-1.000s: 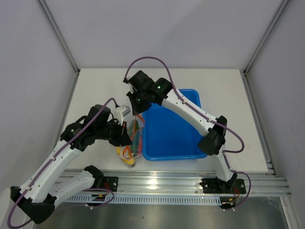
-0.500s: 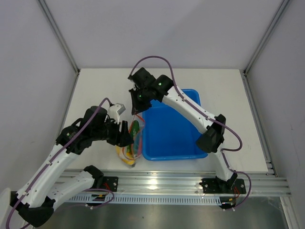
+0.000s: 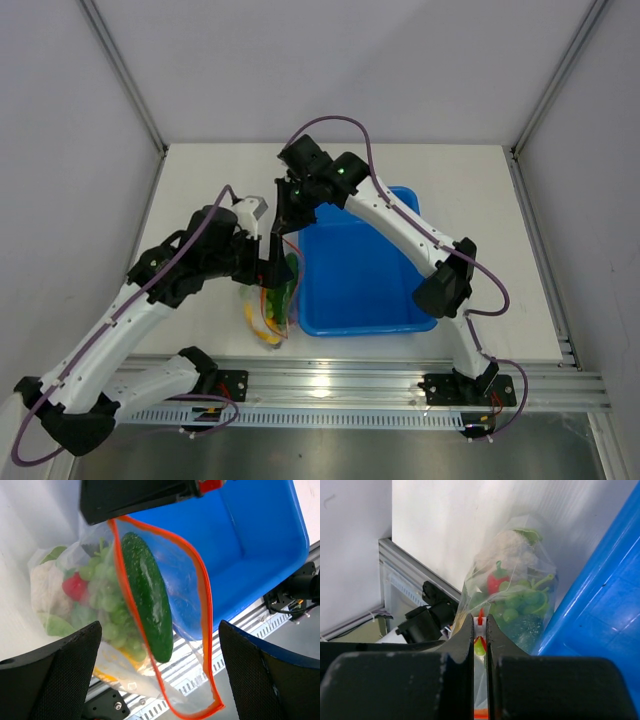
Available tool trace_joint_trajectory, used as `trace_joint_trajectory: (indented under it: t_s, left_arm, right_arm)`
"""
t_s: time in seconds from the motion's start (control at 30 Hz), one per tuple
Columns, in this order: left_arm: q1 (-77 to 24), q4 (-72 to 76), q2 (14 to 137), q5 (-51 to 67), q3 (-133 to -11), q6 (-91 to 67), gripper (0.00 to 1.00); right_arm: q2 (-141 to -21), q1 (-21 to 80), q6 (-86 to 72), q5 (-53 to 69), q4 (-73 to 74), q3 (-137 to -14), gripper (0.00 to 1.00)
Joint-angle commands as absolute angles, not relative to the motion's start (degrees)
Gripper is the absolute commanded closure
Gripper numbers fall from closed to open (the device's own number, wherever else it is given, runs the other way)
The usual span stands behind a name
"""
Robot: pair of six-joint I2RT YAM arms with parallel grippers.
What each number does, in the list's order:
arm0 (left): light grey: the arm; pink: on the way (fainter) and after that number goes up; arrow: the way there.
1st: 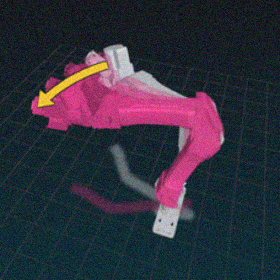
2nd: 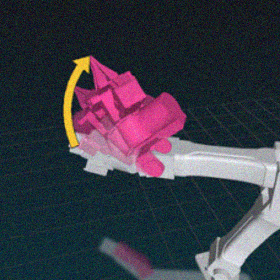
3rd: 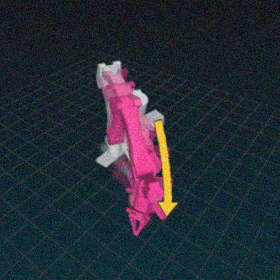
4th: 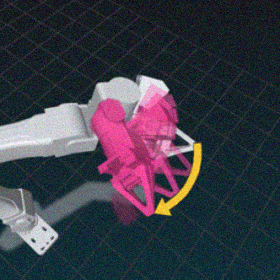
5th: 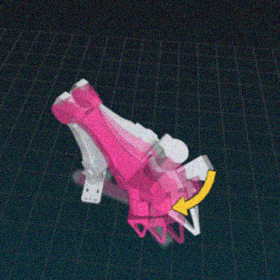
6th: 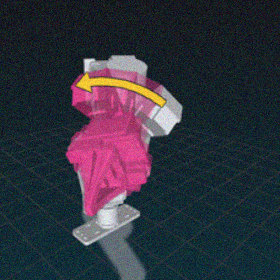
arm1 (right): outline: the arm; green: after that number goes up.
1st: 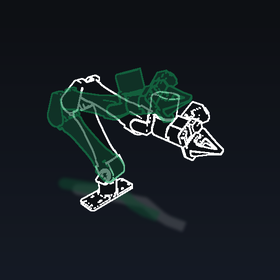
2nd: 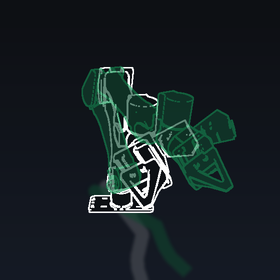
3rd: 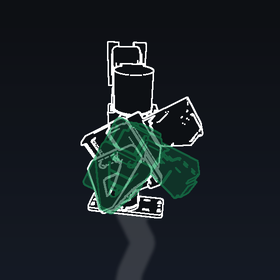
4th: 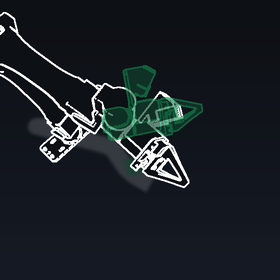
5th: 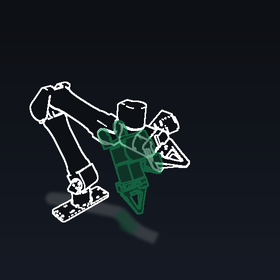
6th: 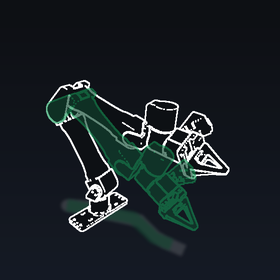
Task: Place the food in the zip-top bag and seal the zipper
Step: Adjust the zipper food storage bag at the center of the board.
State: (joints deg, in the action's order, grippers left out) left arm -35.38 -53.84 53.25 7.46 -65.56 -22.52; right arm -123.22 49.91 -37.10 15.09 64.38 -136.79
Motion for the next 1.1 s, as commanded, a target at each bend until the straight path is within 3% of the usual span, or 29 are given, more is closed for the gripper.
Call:
trace_joint_trajectory:
  t_s: [0.0, 0.33, 0.53, 0.93, 1.03, 1.07]
  left_arm:
    - [-38.3, -51.5, 55.6, 4.1, -67.8, -25.0, 0.0]
    - [-51.8, -55.8, 62.7, -15.0, -73.6, -36.7, 0.0]
    - [-53.8, -63.8, 69.0, -23.3, -77.9, -41.4, 0.01]
    - [-57.6, -66.8, 74.9, -28.5, -80.5, -42.5, 0.01]
    - [-57.6, -66.2, 74.9, -28.0, -79.9, -42.4, 0.08]
    - [-57.6, -65.6, 74.7, -27.3, -79.6, -42.1, 0.17]
  right_arm:
    - [-123.0, 49.9, -40.8, 15.9, 62.7, -139.9, 1.0]
    - [-123.3, 50.1, -42.6, 14.3, 63.1, -139.7, 1.0]
    - [-123.0, 50.4, -42.7, 13.4, 63.5, -139.7, 1.0]
    - [-123.3, 50.6, -43.0, 11.0, 64.2, -139.4, 1.0]
    - [-123.1, 50.9, -42.9, 10.7, 64.1, -139.0, 1.0]
    - [-123.0, 50.9, -43.0, 10.7, 64.0, -138.8, 1.0]
